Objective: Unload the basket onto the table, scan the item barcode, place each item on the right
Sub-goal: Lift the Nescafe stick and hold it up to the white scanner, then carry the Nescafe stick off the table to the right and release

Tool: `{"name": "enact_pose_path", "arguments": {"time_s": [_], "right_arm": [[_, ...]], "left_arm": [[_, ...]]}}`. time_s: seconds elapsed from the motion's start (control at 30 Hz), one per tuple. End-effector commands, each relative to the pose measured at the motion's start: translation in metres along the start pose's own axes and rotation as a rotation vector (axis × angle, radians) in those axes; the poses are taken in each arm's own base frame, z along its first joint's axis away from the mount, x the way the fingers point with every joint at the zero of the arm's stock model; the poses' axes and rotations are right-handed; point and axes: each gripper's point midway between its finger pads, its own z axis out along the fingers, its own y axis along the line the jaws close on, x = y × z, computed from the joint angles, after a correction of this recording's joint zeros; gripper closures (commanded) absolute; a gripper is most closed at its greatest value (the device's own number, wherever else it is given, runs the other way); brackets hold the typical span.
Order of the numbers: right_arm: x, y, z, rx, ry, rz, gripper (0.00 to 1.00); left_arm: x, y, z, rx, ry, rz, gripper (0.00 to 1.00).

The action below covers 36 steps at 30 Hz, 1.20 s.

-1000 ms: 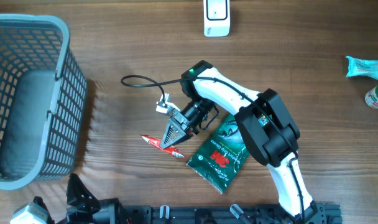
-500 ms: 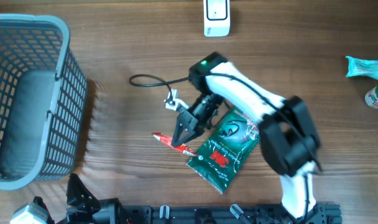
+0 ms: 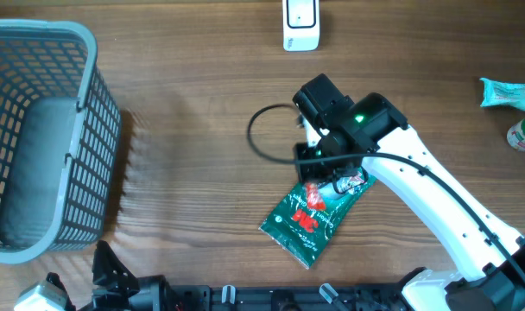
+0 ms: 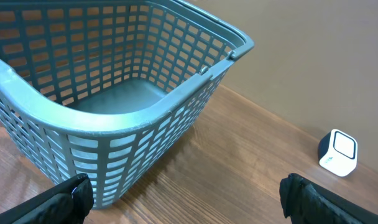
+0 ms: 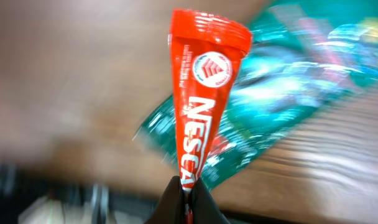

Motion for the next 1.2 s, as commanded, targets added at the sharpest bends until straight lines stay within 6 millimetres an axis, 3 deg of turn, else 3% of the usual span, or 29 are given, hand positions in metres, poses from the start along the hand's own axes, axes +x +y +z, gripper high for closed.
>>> {"name": "enact_pose_path", "arguments": {"time_s": [0.0, 0.17, 0.4, 0.53, 0.77, 1.07, 1.17], "right_arm": [[-0.036, -0.044, -0.012, 0.188, -0.285, 0.545, 0.95], [-0.063, -0.044, -0.019, 0.097, -0.455, 0.925, 0.95], [-0.106, -0.030, -0.010, 0.000, -0.547, 0.948, 0.95], [-0.158, -0.028, 0.018, -0.087, -0.520, 0.849, 0.95], [-0.252, -0.059, 0.042, -0.173, -0.612, 0.882, 0.95], [-0.359, -0.044, 0.049, -0.225, -0.790, 0.856, 0.95], [-0.384, -0.038, 0.056, -0.254, -0.830, 0.857, 0.95]], "left_arm": [[-0.001, -0.002, -0.001, 0.013, -0.002, -0.006, 0.00], [-0.001, -0.002, -0.001, 0.013, -0.002, -0.006, 0.00], [-0.001, -0.002, -0.001, 0.013, -0.002, -0.006, 0.00], [-0.001, -0.002, -0.001, 0.013, -0.002, -0.006, 0.00], [-0.001, -0.002, -0.001, 0.013, -0.002, -0.006, 0.00], [-0.001, -0.002, -0.001, 0.013, -0.002, -0.006, 0.00], [-0.001, -0.002, -0.001, 0.013, -0.002, -0.006, 0.00]]}}
